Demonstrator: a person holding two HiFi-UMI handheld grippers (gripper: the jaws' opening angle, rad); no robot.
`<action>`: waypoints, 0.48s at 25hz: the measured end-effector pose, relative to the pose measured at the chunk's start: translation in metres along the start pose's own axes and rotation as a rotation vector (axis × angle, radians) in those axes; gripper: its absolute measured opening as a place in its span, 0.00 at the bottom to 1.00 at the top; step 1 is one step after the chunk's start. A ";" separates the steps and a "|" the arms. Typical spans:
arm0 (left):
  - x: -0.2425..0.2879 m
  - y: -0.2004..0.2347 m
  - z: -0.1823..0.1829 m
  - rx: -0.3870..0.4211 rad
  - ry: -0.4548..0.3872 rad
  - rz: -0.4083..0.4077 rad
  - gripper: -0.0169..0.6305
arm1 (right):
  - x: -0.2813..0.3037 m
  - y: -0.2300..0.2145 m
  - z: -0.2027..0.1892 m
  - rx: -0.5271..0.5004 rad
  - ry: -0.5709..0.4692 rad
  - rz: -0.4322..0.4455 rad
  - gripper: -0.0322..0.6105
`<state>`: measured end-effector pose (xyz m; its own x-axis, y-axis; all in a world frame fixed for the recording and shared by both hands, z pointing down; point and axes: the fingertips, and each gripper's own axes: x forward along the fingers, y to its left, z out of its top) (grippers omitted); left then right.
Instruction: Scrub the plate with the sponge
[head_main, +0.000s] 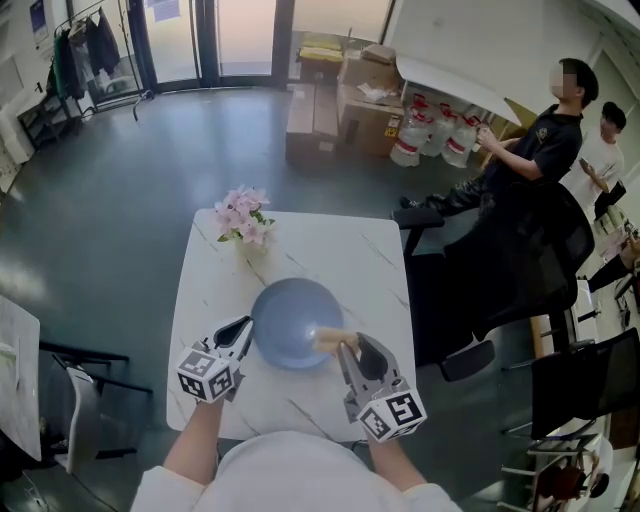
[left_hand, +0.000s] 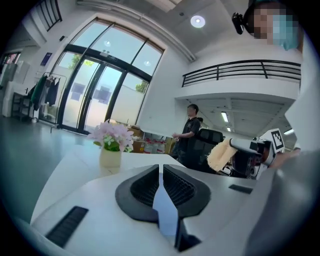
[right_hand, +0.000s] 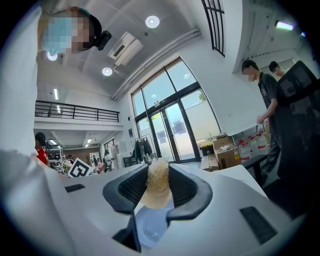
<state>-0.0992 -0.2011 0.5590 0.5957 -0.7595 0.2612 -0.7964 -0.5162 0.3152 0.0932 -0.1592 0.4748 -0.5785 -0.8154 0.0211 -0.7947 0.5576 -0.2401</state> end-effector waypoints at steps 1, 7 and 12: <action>0.003 0.005 -0.007 -0.018 0.024 0.009 0.10 | 0.001 0.000 0.000 -0.001 0.000 0.001 0.26; 0.022 0.031 -0.054 -0.131 0.188 0.048 0.10 | 0.005 0.000 -0.003 -0.002 0.011 0.001 0.26; 0.032 0.053 -0.089 -0.227 0.298 0.088 0.21 | 0.003 -0.002 -0.012 0.006 0.034 -0.008 0.26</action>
<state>-0.1127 -0.2176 0.6652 0.5567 -0.6315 0.5398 -0.8225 -0.3279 0.4647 0.0907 -0.1602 0.4871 -0.5784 -0.8138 0.0561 -0.7981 0.5504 -0.2452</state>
